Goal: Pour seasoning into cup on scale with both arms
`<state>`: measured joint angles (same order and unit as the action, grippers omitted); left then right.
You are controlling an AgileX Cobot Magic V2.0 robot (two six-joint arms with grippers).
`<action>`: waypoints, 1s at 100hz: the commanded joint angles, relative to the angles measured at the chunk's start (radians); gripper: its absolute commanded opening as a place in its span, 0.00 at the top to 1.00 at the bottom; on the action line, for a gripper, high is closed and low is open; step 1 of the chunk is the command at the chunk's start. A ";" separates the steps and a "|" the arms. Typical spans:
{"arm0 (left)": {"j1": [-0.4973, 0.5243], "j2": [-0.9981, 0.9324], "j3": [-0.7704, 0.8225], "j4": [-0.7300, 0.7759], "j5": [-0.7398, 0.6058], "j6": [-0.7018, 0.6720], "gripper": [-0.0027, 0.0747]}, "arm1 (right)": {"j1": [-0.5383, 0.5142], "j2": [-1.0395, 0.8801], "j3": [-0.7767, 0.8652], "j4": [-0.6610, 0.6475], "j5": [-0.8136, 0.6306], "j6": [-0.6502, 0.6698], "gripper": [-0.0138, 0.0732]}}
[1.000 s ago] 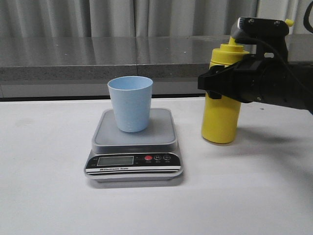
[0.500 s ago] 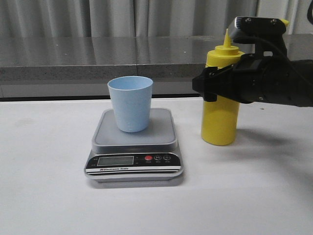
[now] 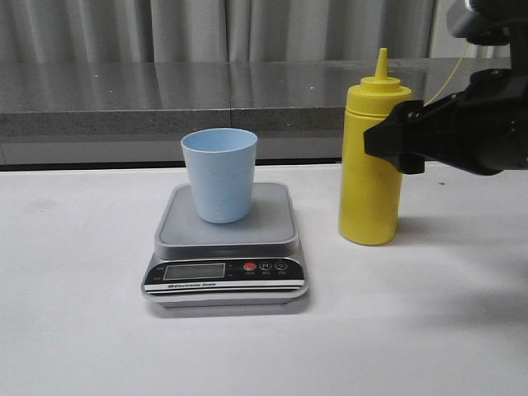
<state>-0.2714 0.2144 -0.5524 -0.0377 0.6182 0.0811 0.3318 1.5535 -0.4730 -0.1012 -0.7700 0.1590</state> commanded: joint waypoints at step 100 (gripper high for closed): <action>0.002 0.010 -0.026 -0.003 -0.073 -0.010 0.95 | -0.003 -0.776 0.087 -0.029 0.573 0.000 0.92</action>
<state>-0.2714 0.2144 -0.5524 -0.0377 0.6182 0.0807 0.3318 0.8258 -0.3927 -0.1214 -0.1392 0.1607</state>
